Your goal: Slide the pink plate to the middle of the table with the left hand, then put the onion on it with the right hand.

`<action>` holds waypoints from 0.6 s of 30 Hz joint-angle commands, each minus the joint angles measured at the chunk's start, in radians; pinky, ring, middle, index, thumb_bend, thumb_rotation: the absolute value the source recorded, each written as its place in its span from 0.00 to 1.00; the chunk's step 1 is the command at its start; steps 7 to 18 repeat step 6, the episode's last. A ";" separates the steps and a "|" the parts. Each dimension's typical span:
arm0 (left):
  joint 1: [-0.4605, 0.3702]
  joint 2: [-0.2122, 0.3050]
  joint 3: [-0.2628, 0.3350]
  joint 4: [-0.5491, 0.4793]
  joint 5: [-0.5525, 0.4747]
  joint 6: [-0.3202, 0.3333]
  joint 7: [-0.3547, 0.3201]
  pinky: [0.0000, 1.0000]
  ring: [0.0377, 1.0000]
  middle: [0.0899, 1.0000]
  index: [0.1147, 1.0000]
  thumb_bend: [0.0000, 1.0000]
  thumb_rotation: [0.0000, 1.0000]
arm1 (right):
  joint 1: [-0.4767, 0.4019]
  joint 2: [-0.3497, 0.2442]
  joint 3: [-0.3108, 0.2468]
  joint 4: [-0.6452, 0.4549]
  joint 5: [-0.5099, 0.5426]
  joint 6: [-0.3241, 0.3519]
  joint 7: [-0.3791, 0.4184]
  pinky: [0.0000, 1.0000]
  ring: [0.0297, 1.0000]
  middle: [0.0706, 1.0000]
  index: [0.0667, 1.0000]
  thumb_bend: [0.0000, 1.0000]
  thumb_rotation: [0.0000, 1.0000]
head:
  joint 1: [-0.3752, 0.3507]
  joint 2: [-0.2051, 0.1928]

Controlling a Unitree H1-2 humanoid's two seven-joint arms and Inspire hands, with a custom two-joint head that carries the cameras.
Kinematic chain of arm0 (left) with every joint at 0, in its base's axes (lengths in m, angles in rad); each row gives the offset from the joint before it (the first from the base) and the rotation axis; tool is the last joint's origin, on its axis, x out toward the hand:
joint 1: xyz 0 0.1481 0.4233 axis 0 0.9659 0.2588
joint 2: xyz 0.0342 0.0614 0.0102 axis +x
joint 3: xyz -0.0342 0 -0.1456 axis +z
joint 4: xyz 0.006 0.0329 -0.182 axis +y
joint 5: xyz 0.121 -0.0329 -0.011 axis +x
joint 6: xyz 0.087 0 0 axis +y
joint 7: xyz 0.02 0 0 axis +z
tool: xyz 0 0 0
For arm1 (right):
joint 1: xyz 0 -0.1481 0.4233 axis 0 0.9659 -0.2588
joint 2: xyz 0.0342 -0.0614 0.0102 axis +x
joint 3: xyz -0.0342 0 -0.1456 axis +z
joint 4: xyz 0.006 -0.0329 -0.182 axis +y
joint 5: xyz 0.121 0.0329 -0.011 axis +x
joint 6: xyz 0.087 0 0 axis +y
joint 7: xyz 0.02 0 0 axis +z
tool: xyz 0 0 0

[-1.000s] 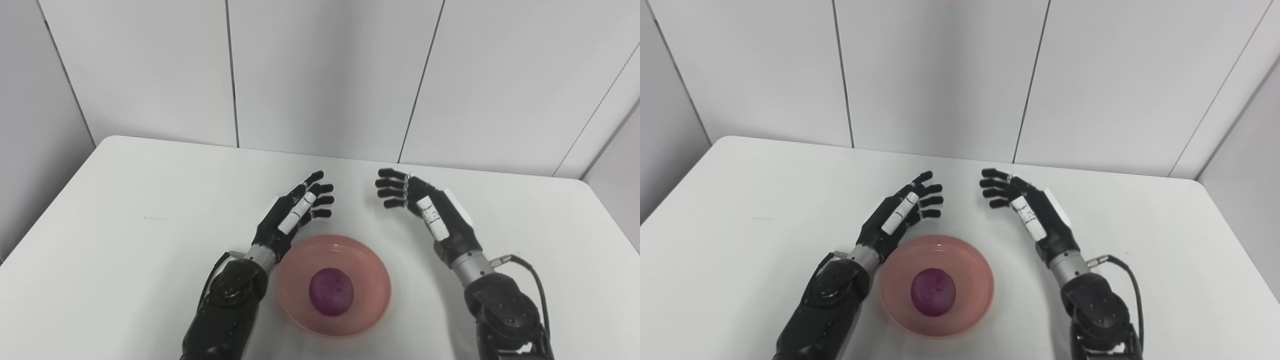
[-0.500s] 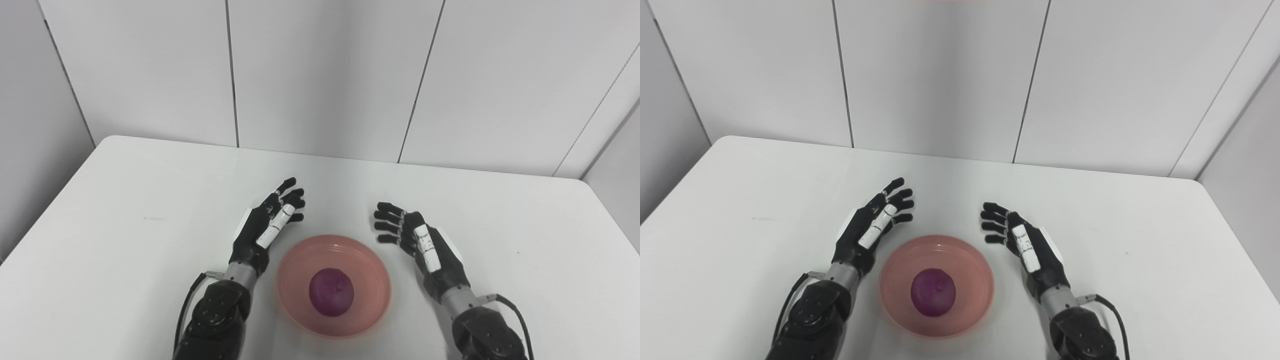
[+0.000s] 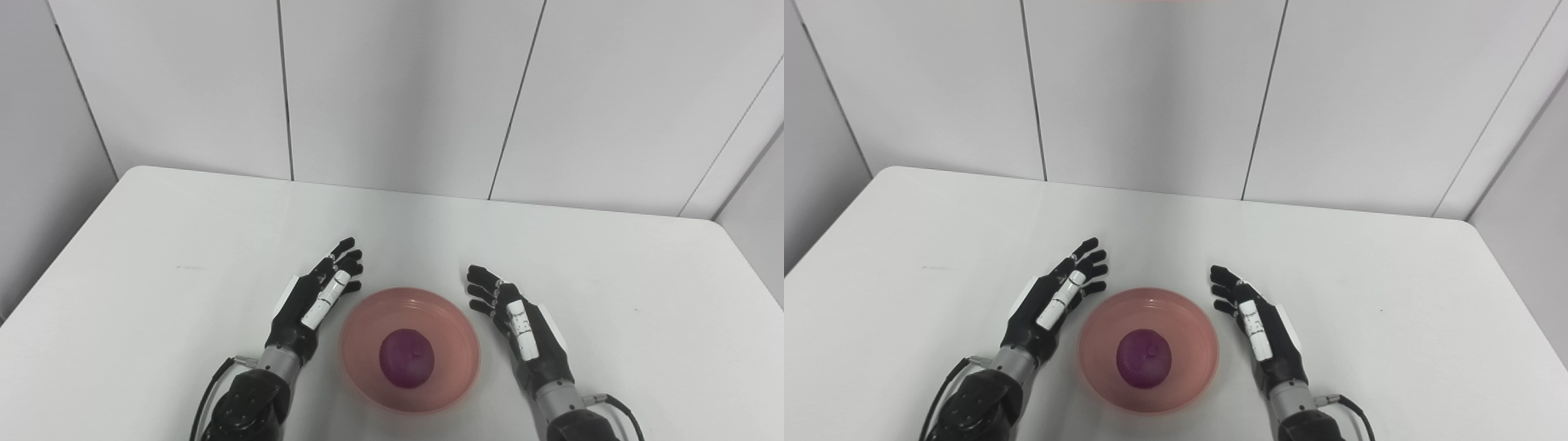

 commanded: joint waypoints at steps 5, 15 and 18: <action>0.027 0.012 0.005 -0.056 -0.041 0.065 -0.025 0.87 0.90 0.91 0.88 0.64 0.76 | 0.050 0.028 0.014 0.017 -0.086 -0.084 -0.101 1.00 0.95 0.87 0.85 0.77 1.00 | -0.042 0.007; 0.027 0.013 0.006 -0.059 -0.045 0.070 -0.026 0.87 0.90 0.91 0.88 0.64 0.76 | 0.052 0.032 0.015 0.021 -0.089 -0.093 -0.108 1.00 0.95 0.88 0.85 0.77 1.00 | -0.042 0.007; 0.027 0.013 0.006 -0.059 -0.045 0.070 -0.026 0.87 0.90 0.91 0.88 0.64 0.76 | 0.052 0.032 0.015 0.021 -0.089 -0.093 -0.108 1.00 0.95 0.88 0.85 0.77 1.00 | -0.042 0.007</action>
